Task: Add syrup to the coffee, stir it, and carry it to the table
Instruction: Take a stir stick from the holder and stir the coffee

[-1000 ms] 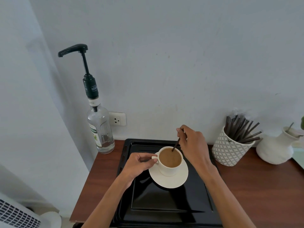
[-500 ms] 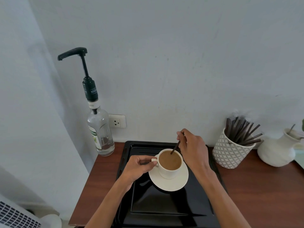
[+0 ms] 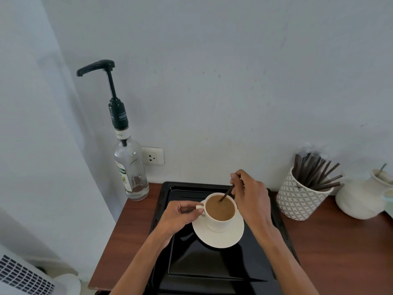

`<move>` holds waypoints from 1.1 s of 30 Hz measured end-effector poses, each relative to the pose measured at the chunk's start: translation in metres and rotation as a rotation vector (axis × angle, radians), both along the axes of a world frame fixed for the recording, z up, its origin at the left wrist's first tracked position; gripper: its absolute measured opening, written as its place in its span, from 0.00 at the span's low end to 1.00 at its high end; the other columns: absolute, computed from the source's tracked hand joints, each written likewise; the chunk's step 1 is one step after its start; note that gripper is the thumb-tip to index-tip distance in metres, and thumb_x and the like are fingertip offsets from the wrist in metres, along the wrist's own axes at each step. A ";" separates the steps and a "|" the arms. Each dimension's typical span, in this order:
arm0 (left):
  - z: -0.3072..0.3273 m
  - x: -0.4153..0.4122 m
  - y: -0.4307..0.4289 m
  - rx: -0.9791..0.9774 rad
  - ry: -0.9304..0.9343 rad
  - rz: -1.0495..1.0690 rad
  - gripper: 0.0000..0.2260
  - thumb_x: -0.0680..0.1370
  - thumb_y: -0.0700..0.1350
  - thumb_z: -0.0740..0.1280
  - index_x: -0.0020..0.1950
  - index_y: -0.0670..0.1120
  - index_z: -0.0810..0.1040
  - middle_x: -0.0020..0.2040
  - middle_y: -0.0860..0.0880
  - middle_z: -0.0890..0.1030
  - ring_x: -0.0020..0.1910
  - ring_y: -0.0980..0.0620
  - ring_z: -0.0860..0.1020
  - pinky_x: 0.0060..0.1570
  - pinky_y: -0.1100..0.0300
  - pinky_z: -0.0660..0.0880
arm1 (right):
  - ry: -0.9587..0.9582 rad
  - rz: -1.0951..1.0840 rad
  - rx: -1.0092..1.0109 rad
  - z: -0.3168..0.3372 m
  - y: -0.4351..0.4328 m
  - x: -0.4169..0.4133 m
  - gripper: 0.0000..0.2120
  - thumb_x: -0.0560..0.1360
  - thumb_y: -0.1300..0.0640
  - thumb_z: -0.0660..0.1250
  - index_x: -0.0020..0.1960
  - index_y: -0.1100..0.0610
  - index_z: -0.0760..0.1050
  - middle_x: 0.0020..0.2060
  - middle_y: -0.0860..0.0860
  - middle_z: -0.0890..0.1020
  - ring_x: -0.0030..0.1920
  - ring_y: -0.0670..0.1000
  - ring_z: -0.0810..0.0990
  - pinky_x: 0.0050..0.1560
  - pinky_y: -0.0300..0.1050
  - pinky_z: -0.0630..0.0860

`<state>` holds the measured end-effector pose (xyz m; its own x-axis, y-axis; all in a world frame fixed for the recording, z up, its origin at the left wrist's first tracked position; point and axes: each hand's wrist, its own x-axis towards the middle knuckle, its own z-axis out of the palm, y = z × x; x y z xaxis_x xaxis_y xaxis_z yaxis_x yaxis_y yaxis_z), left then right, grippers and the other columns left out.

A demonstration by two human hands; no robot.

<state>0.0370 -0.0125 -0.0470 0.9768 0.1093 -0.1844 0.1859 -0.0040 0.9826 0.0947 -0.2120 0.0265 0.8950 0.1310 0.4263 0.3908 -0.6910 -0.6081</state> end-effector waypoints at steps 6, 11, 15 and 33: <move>-0.001 0.000 -0.001 -0.010 0.016 0.013 0.07 0.76 0.43 0.77 0.53 0.50 0.89 0.51 0.50 0.90 0.54 0.52 0.87 0.58 0.59 0.81 | -0.024 -0.056 -0.064 0.000 -0.027 -0.003 0.16 0.84 0.51 0.60 0.40 0.56 0.74 0.26 0.48 0.78 0.26 0.51 0.77 0.27 0.53 0.74; -0.001 -0.001 -0.004 -0.022 0.021 0.030 0.08 0.76 0.42 0.77 0.54 0.48 0.89 0.51 0.48 0.90 0.56 0.49 0.86 0.63 0.52 0.80 | 0.114 0.060 0.095 -0.002 -0.006 -0.010 0.15 0.84 0.49 0.61 0.40 0.50 0.75 0.28 0.47 0.82 0.28 0.47 0.81 0.35 0.52 0.81; 0.000 -0.002 -0.005 -0.035 0.019 0.037 0.08 0.77 0.41 0.76 0.56 0.46 0.88 0.51 0.47 0.90 0.55 0.48 0.86 0.64 0.51 0.80 | 0.035 0.035 0.038 0.004 0.002 -0.003 0.13 0.84 0.48 0.61 0.43 0.50 0.77 0.29 0.42 0.80 0.30 0.44 0.80 0.31 0.45 0.77; -0.003 -0.003 -0.008 -0.031 0.023 0.087 0.08 0.76 0.41 0.76 0.54 0.47 0.89 0.50 0.47 0.90 0.56 0.47 0.86 0.65 0.48 0.79 | 0.045 0.056 0.084 0.012 -0.014 -0.014 0.14 0.84 0.50 0.61 0.43 0.52 0.78 0.30 0.45 0.82 0.30 0.44 0.82 0.35 0.55 0.82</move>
<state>0.0337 -0.0210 -0.0496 0.9591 0.1879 -0.2116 0.2071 0.0433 0.9774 0.0803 -0.2261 0.0386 0.9059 0.1474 0.3971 0.3984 -0.6147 -0.6808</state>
